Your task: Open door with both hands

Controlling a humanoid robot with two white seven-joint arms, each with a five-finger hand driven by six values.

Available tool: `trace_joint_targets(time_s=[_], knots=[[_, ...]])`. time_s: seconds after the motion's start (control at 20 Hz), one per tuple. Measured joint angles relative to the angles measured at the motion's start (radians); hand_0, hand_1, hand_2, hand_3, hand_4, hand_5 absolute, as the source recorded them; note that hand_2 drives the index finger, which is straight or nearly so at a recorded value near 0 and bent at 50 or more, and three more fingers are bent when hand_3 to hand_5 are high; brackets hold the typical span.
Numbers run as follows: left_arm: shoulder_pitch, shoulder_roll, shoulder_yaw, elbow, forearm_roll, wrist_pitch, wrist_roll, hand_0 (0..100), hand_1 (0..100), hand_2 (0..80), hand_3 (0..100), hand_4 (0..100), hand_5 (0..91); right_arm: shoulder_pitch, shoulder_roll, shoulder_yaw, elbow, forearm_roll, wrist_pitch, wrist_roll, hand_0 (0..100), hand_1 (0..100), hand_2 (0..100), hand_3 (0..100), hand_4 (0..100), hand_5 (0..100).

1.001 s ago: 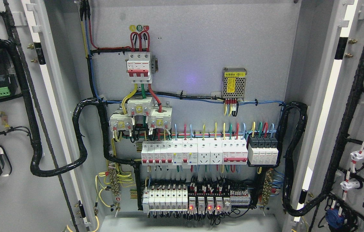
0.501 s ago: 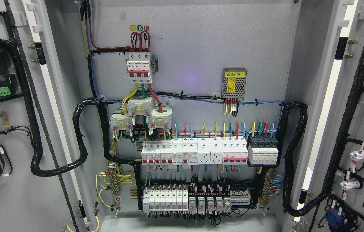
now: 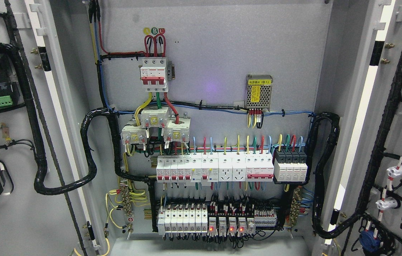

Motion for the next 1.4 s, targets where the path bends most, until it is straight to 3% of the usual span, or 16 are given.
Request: trace_joint_targets(time_s=[0.3,0.7,1.4], knots=[[0.130,-0.091,-0.137,-0.090,-0.077,0.000,-0.001,12,56,0.0,0,0,0.0,0.002,-0.014,0.104,0.120,0.002,0.004,0.002,6,14,0,0,0,0],[0.208,-0.215,-0.263,-0.020,-0.182,0.000,-0.004,12,56,0.0,0,0,0.0,-0.074,-0.010,0.254,0.446,0.033,-0.004,0.004,6,14,0,0,0,0],[0.066,-0.365,-0.317,0.766,-0.224,0.000,-0.004,12,56,0.0,0,0,0.0,-0.287,0.125,0.360,1.291,0.170,0.018,-0.003,6,14,0,0,0,0]])
